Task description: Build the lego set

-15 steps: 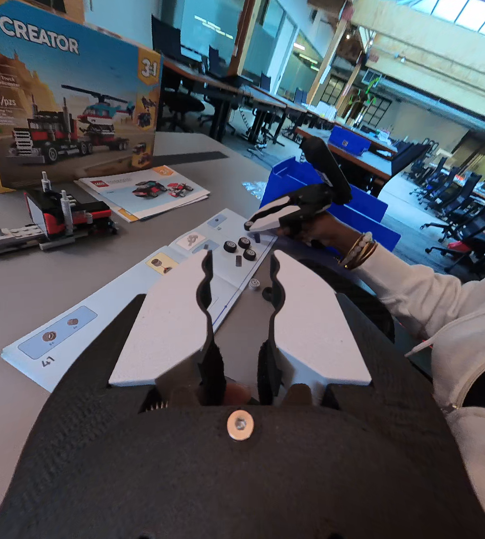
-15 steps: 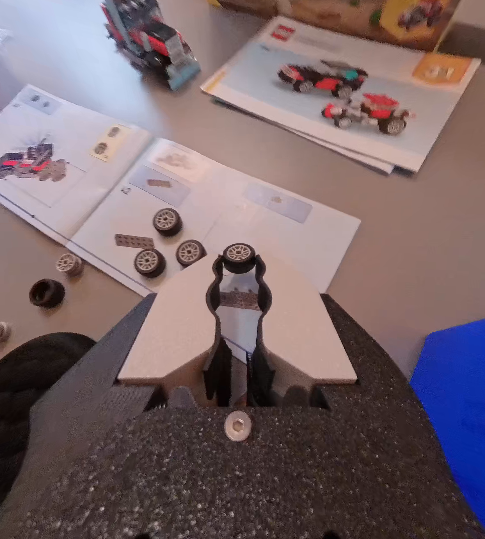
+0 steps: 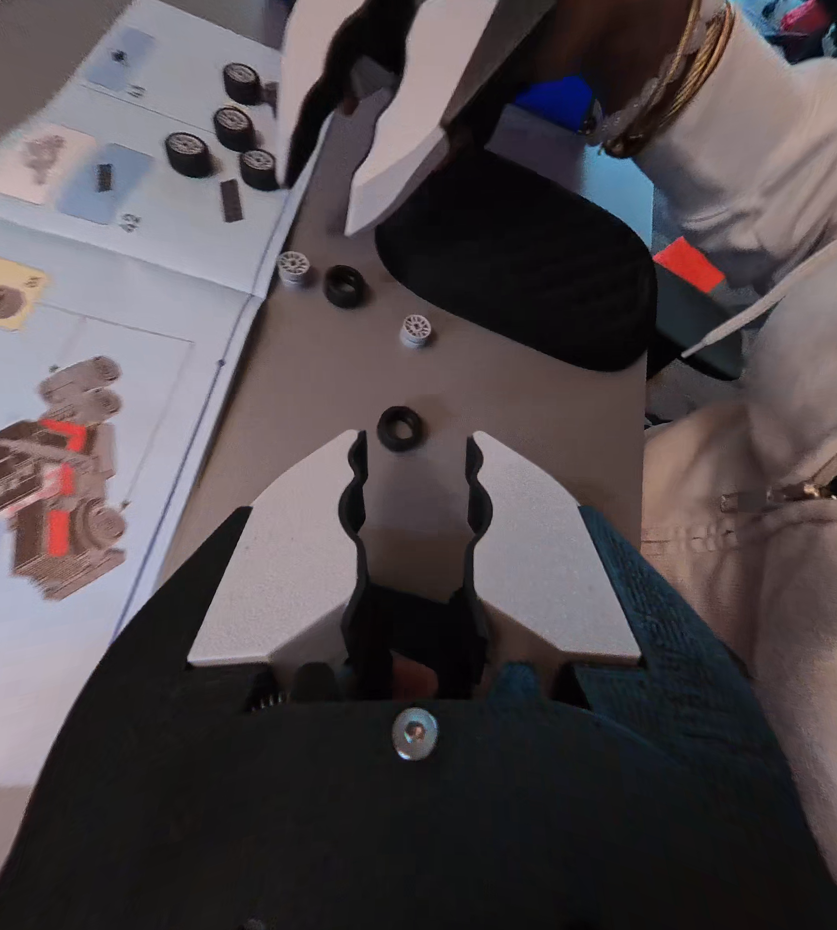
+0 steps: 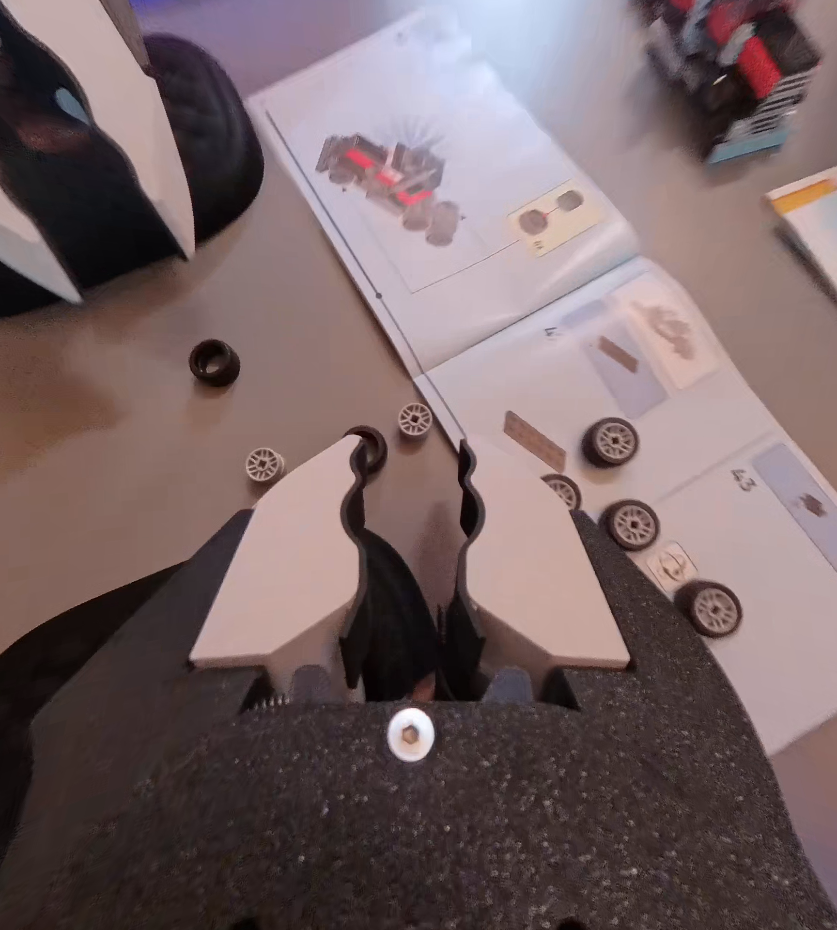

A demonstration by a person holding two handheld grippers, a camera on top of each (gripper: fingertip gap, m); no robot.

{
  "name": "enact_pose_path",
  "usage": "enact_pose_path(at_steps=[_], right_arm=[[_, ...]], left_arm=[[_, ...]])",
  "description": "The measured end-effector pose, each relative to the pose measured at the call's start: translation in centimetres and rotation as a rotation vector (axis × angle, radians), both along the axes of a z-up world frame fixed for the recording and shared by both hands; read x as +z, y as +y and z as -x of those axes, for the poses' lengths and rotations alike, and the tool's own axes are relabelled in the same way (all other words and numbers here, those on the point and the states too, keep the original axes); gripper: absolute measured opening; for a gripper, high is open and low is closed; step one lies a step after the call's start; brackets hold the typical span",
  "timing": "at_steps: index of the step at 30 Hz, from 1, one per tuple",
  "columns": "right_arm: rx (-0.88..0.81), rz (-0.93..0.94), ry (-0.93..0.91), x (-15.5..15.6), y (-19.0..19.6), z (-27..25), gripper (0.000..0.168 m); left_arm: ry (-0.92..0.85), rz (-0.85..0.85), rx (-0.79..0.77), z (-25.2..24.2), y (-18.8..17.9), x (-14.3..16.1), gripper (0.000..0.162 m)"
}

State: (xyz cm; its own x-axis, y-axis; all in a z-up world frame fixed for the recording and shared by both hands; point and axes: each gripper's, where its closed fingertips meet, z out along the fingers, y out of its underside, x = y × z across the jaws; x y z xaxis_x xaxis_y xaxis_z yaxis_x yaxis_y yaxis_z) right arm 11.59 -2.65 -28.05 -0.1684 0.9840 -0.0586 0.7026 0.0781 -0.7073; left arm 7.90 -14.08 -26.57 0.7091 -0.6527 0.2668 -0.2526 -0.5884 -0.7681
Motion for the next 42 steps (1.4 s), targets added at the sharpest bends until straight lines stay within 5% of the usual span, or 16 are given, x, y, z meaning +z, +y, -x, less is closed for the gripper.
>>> enact_pose_path(at_steps=[14, 19, 24, 36, 42], right_arm=[[0.001, -0.021, -0.028, -1.6, -0.3, 1.9, 0.015], [0.209, 0.099, 0.121, 2.0, -6.6, 2.8, 0.015], [0.309, 0.024, 0.043, -0.2, -10.2, 3.2, 0.015], [0.324, -0.030, -0.043, -1.5, -10.4, 3.3, 0.015], [0.314, -0.003, -0.036, -1.4, -10.4, 3.2, 0.029]], left_arm=[[0.116, 0.015, -0.006, -1.4, 0.3, -2.0, 0.038], [0.118, 0.018, -0.009, -1.4, 0.2, -2.2, 0.038], [0.063, 0.000, 0.010, -1.2, 0.3, -1.5, 0.037], [0.044, 0.009, 0.013, -1.1, 0.1, -1.5, 0.037], [0.023, 0.010, 0.018, -1.0, 0.1, -1.3, 0.037]])
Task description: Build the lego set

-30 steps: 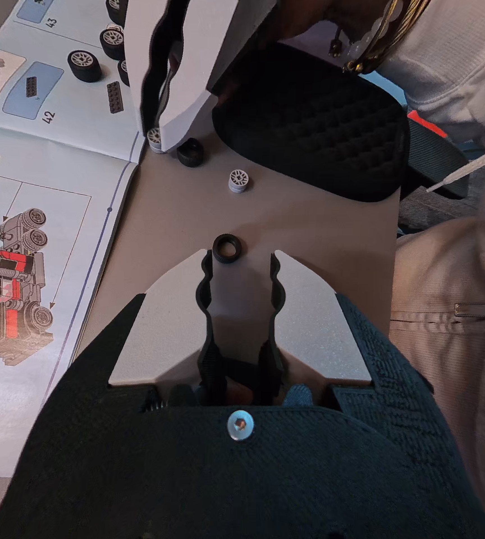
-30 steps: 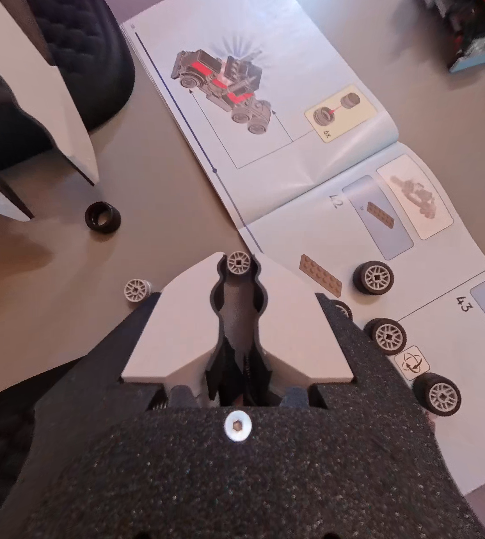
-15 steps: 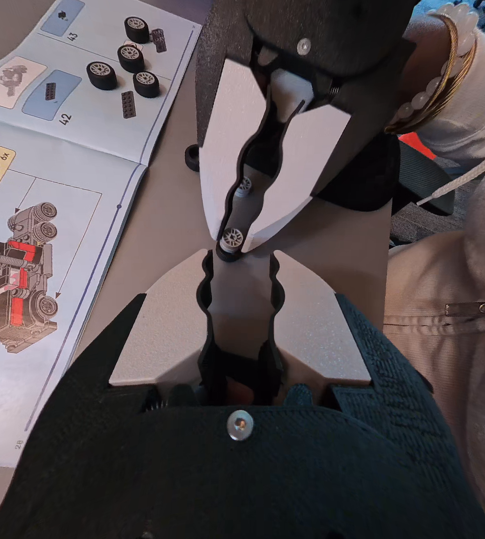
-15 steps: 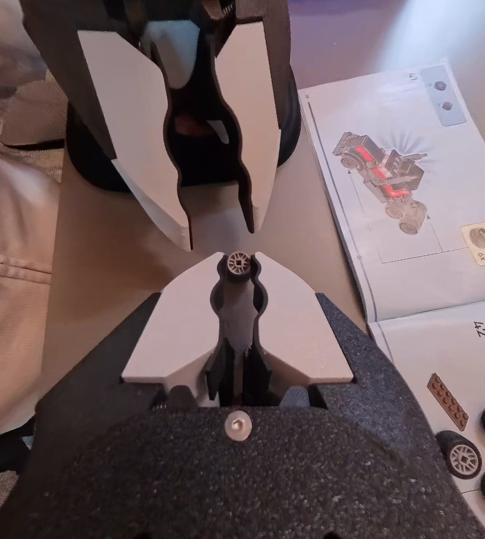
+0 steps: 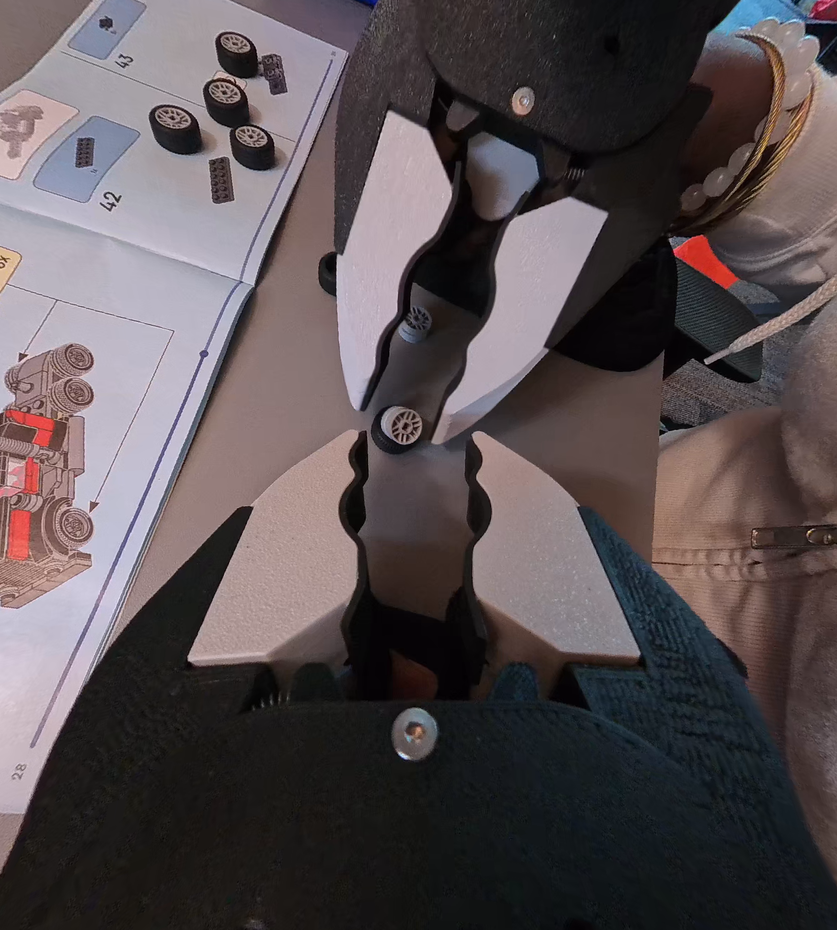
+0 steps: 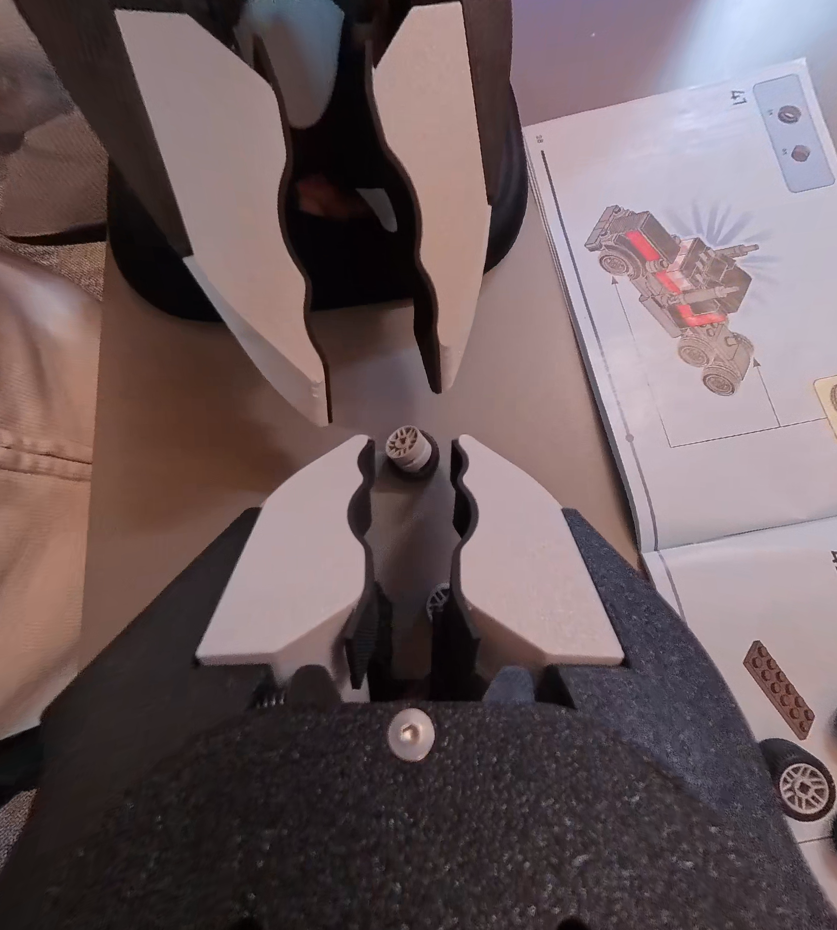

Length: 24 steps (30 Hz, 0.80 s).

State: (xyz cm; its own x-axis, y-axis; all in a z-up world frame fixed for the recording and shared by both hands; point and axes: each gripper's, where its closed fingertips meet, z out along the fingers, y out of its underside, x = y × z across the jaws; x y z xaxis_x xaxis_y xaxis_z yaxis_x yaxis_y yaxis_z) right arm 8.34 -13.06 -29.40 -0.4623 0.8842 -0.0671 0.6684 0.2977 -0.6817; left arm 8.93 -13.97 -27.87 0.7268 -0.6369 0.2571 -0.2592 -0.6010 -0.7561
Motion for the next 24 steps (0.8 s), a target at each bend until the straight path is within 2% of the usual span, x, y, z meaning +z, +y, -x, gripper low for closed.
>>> enact_pose_path(at_steps=[6, 13, 16, 19, 24], right_arm=[[0.023, -0.022, 0.007, -0.6, 0.0, -0.6, 0.036], [0.082, -0.098, -0.014, -1.4, 0.0, -0.4, 0.024], [0.082, -0.092, -0.003, -1.2, 0.1, -0.3, 0.021], [0.065, -0.057, 0.038, -0.4, 0.1, -0.1, 0.021], [0.026, -0.037, 0.134, 3.0, 0.4, 0.3, 0.021]], left_arm=[[-0.017, 0.013, 0.000, 0.0, -0.1, 0.1, 0.037], [-0.018, 0.030, 0.034, 0.5, -0.3, 0.1, 0.037], [-0.066, 0.036, 0.114, 1.2, 0.2, 0.5, 0.041], [-0.199, 0.070, 0.269, 2.3, 0.9, 1.2, 0.051], [-0.616, 0.146, 0.372, 2.4, 0.9, 3.9, 0.052]])
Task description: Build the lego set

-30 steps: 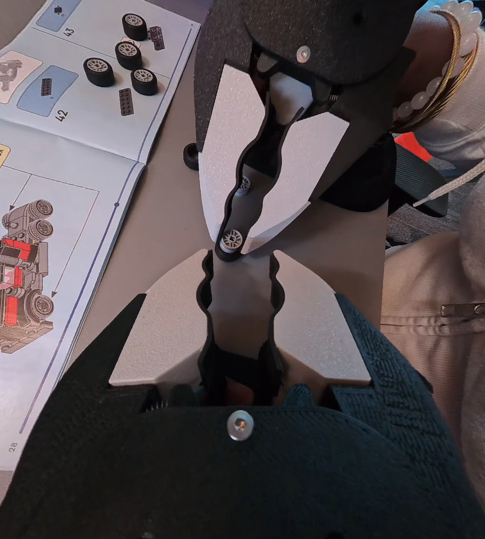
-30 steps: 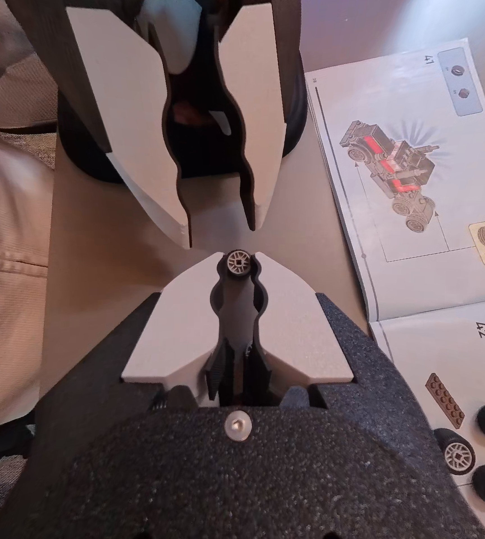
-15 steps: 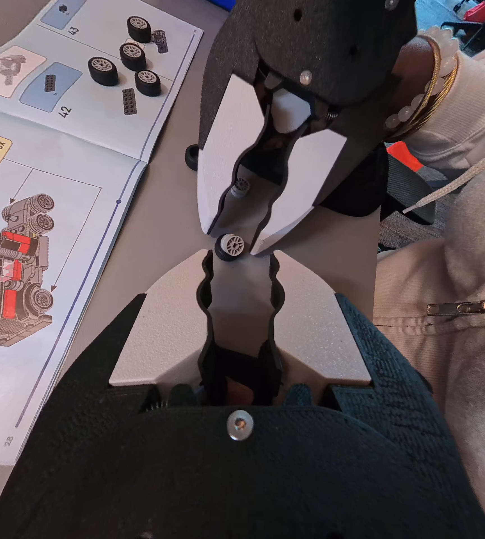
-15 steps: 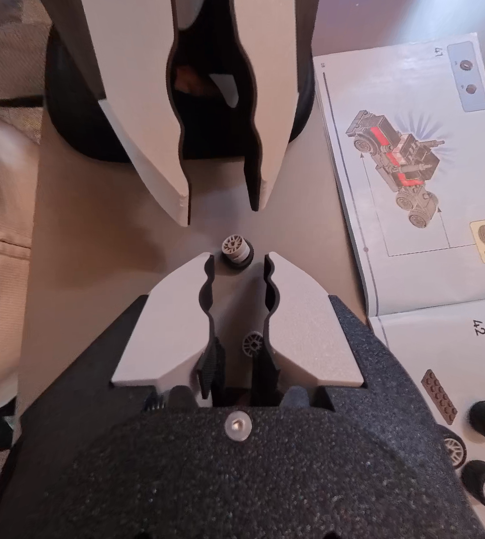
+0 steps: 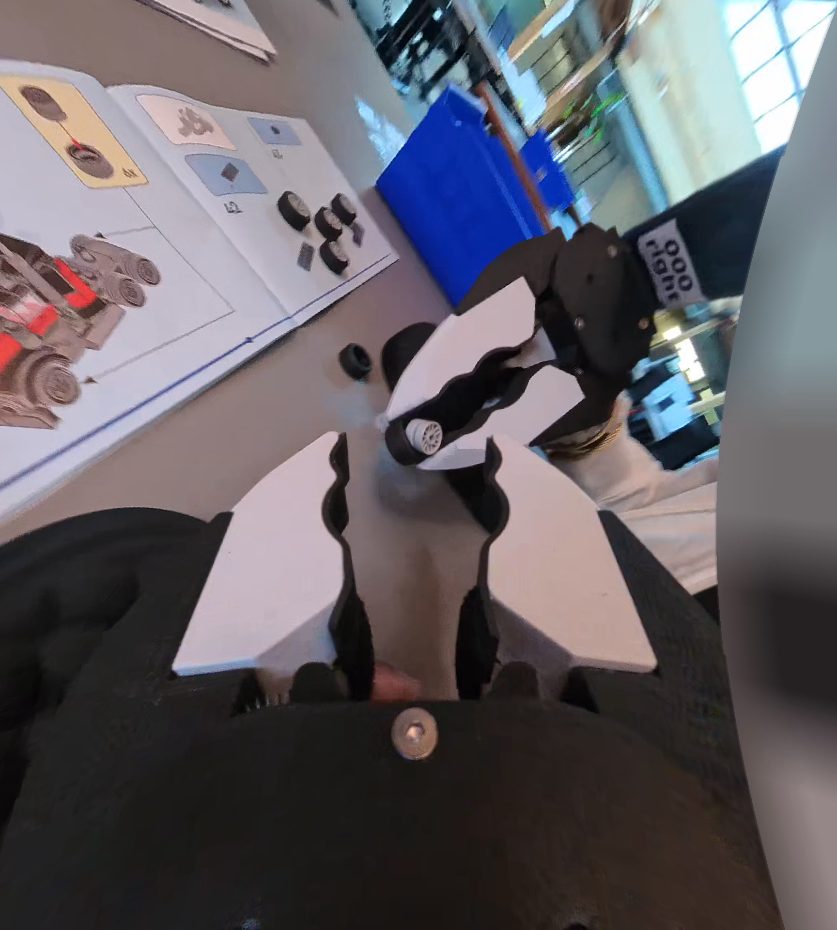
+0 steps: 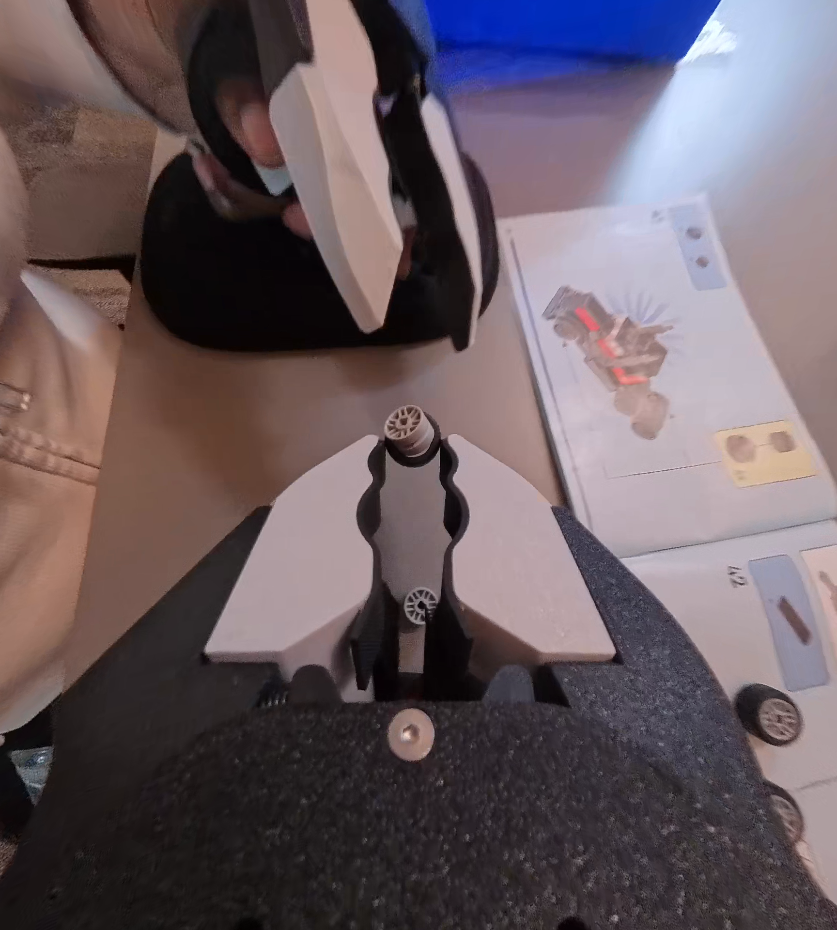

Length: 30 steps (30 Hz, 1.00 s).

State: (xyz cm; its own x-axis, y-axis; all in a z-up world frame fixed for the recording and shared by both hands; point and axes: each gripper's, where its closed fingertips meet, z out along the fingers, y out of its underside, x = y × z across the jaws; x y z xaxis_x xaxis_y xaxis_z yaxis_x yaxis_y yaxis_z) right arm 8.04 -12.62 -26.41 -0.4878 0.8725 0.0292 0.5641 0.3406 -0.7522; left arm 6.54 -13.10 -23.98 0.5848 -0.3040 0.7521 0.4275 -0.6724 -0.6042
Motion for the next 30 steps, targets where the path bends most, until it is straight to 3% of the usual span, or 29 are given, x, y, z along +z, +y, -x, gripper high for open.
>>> enact_pose_path(at_steps=[7, 10, 11, 18, 23, 25, 26, 30], right_arm=[[0.002, -0.083, 0.084, 3.8, -0.1, 0.4, 0.020], [0.002, -0.110, 0.103, 4.4, -0.1, 0.4, 0.020], [-0.001, -0.126, 0.110, 4.5, 0.0, 0.5, 0.020], [0.003, -0.286, 0.228, 6.3, -0.1, 1.0, 0.020], [0.002, -0.457, 0.357, 7.9, 0.1, 1.6, 0.020], [-0.004, -0.344, 0.431, 8.9, -0.2, 1.7, 0.021], [0.003, -0.193, 0.440, 9.4, -0.5, 1.4, 0.025], [0.010, 0.721, 0.510, 13.7, 0.0, 0.2, 0.038]], left_arm=[[-0.276, -0.036, -0.017, -2.5, 0.8, 2.0, 0.057], [-0.330, -0.067, -0.029, -2.8, 1.0, 2.6, 0.037], [-0.338, -0.085, -0.029, -2.8, 1.0, 2.9, 0.024], [-0.361, -0.197, -0.010, -2.4, 1.0, 4.6, 0.021], [-0.285, -0.319, 0.036, -1.9, 1.1, 5.9, 0.020], [-0.243, -0.383, 0.029, -1.8, 0.9, 6.7, 0.020], [-0.213, -0.412, 0.025, -1.8, 0.8, 7.0, 0.020], [-0.158, -0.568, -0.014, -1.5, 0.4, 9.2, 0.019]])
